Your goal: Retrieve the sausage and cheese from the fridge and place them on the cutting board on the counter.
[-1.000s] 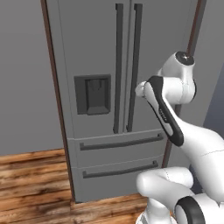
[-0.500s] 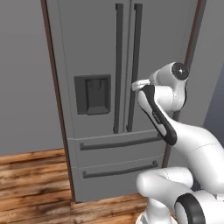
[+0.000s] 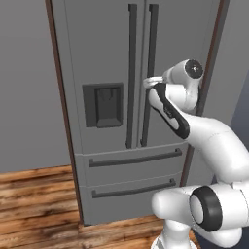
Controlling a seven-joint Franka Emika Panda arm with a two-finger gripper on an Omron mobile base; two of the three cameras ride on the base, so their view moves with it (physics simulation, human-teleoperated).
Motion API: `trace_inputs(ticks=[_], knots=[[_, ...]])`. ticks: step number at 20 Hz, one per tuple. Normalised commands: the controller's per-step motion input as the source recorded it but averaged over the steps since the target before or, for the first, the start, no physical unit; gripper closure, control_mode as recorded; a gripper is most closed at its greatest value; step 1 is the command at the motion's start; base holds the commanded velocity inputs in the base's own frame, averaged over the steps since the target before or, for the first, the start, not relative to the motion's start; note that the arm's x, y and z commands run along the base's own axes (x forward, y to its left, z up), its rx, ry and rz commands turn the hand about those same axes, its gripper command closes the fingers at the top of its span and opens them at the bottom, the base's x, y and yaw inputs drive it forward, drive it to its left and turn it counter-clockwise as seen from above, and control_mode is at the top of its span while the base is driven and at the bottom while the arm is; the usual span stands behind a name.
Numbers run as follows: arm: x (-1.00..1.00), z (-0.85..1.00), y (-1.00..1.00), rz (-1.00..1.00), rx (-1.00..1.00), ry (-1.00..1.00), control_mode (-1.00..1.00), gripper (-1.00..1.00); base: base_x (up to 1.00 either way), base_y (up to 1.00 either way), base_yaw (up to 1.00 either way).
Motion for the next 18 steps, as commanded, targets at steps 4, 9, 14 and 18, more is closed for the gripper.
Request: trace_inputs(ticks=[4, 9, 14, 18], knots=[[0.62, 0.01, -0.02, -0.03, 0.09, -0.01, -1.00, -1.00, 0.00, 0.00, 0.00], [0.49, 0.00, 0.00, -0.03, 0.03, -0.06, -1.00, -1.00, 0.00, 0.00, 0.00], [0.36, -0.02, 0.00, -0.01, 0.03, -0.22, -1.00, -1.00, 0.00, 0.00, 0.00], [0.54, -0.07, 0.00, 0.00, 0.04, -0.17, -1.00, -1.00, 0.00, 0.00, 0.00]])
